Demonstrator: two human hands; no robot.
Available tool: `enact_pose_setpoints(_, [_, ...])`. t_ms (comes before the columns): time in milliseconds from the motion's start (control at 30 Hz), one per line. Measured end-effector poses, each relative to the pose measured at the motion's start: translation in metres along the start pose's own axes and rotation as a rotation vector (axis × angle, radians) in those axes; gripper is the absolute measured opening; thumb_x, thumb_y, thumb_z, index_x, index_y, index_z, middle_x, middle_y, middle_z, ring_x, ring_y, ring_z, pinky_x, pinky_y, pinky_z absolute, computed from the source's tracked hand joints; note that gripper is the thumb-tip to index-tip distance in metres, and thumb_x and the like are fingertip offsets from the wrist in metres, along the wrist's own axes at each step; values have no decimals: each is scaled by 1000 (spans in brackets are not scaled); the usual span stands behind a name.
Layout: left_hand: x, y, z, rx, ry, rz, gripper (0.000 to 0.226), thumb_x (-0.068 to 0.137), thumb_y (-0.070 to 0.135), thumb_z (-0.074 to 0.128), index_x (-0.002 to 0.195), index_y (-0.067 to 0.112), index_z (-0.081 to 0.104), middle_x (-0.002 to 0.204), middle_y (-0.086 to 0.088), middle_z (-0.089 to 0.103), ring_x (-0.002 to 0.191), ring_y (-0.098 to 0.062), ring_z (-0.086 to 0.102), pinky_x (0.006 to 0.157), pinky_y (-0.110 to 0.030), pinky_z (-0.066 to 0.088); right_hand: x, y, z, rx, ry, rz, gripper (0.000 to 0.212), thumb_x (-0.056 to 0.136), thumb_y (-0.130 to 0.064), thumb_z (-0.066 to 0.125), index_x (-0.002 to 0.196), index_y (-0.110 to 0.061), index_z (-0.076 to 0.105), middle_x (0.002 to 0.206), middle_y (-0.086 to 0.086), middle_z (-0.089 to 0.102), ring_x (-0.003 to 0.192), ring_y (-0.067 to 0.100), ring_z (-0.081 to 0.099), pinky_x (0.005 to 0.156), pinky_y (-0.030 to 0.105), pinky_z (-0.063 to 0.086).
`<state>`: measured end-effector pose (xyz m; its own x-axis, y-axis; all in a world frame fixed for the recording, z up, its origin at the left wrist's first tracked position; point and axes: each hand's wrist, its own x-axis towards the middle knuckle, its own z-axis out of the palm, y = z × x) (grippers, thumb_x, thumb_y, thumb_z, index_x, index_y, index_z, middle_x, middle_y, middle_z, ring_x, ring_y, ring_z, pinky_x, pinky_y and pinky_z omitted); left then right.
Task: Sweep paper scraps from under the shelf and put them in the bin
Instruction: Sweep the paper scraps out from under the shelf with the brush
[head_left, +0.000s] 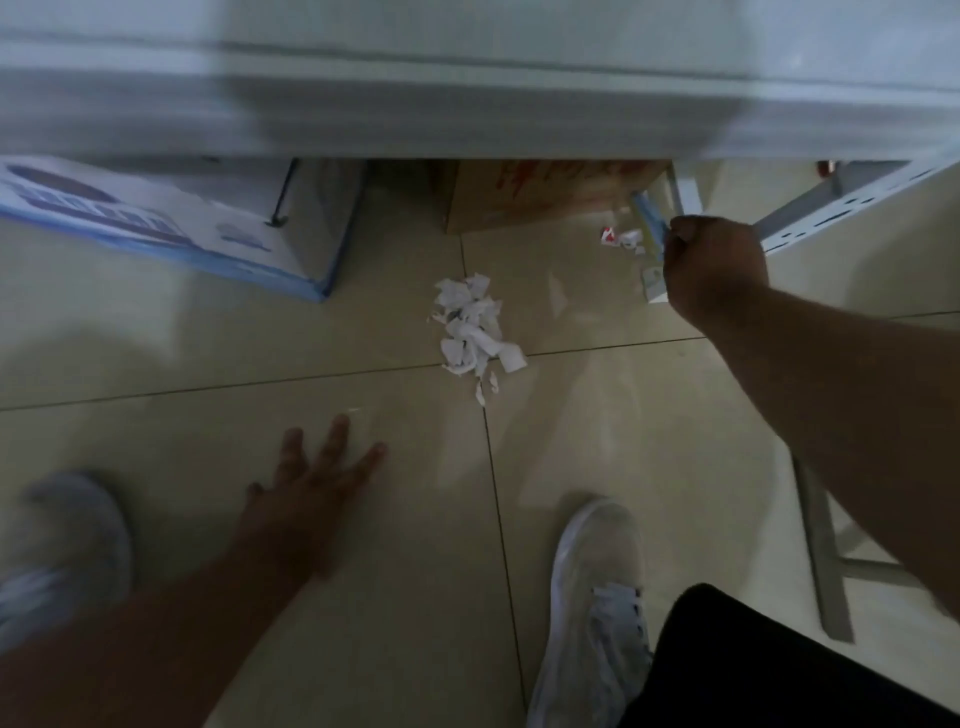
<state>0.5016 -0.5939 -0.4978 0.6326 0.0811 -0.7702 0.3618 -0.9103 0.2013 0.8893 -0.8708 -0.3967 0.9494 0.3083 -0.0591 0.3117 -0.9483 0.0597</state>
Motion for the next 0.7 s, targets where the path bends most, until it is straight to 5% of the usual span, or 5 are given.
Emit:
enact_pose_setpoints(300, [5,-1,-1,98,52,13,137,85,30,81,142,64,-39,163,14,-44,160,-41,-13,116,-66,35,29,-13,21,-319,-33,-69,24,93,-13,49,102,-2,68,90,21,67,87,41,67,66,37,51])
enact_pose_setpoints(367, [9,-1,-5,188,141,40,127,92,47,71,139,56,-47,167,8,-38,161,-39,-10,118,-72,26,30,-12,26,-340,-74,-52,24,90,-11,50,101,-1,67,88,20,66,84,40,66,63,36,48])
enact_pose_setpoints(500, [32,5,-35,160,238,-19,140,69,73,81,149,58,-34,164,7,-45,157,-43,-23,108,-85,19,30,-12,35,-276,-74,27,21,87,-13,52,99,-5,68,86,18,65,83,39,67,63,39,51])
enact_pose_setpoints(700, [55,4,-54,-11,77,-69,156,55,48,101,144,72,-25,162,17,-45,154,-50,-24,104,-88,24,38,-4,40,-237,-72,44,19,83,-11,54,95,-5,67,89,20,67,84,39,67,61,37,47])
